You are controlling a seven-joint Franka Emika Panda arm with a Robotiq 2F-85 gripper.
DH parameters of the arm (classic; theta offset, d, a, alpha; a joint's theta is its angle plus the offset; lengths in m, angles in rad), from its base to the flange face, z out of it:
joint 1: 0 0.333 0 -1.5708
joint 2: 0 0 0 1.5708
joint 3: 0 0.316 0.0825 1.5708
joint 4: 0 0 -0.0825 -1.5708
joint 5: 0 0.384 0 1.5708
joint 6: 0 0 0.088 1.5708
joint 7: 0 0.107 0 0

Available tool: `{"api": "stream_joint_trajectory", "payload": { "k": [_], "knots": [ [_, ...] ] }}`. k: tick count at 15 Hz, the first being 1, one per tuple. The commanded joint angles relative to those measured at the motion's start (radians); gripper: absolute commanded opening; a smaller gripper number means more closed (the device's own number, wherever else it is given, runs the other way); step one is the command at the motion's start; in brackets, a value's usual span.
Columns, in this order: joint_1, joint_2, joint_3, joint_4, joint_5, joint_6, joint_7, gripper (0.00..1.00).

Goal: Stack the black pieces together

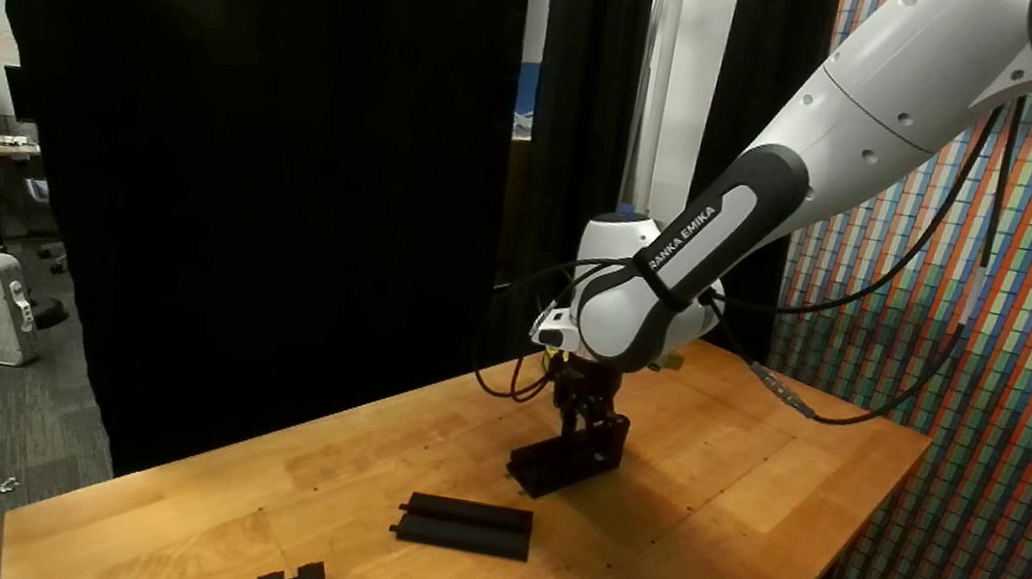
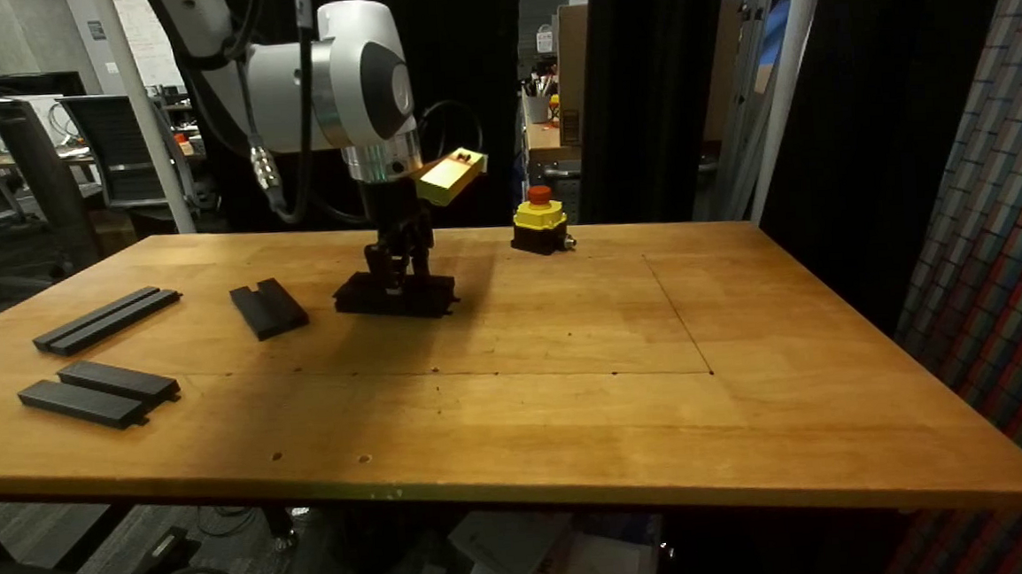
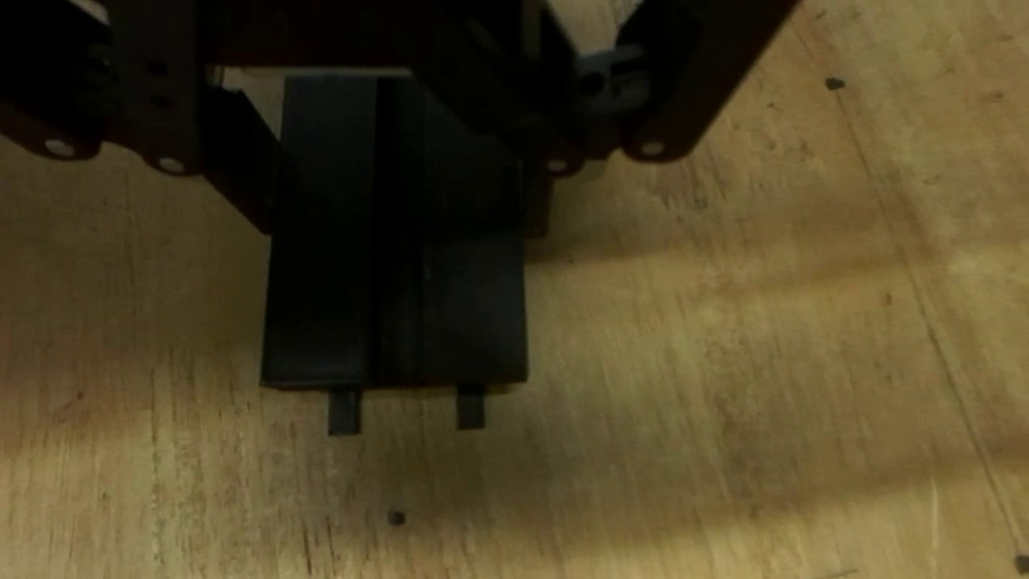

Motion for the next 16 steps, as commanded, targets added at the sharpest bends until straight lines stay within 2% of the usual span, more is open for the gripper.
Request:
{"api": "stream_joint_trajectory", "payload": {
  "k": [1,6,7,8,11,16],
  "knots": [
    [0.014,0.005,-0.009,0.011,-0.032,-0.003,-0.006,0.46],
    [0.015,0.006,-0.009,0.011,-0.040,-0.002,-0.003,0.46],
    [0.016,0.006,-0.010,0.013,-0.037,-0.010,0.006,0.64],
    [0.016,0.005,-0.008,0.014,-0.033,-0.016,0.005,0.93],
    [0.021,-0.016,-0.007,0.006,-0.027,-0.051,0.020,1.00],
    [0.042,-0.099,0.005,-0.037,-0.014,-0.127,0.072,1.00]
  ]
}}
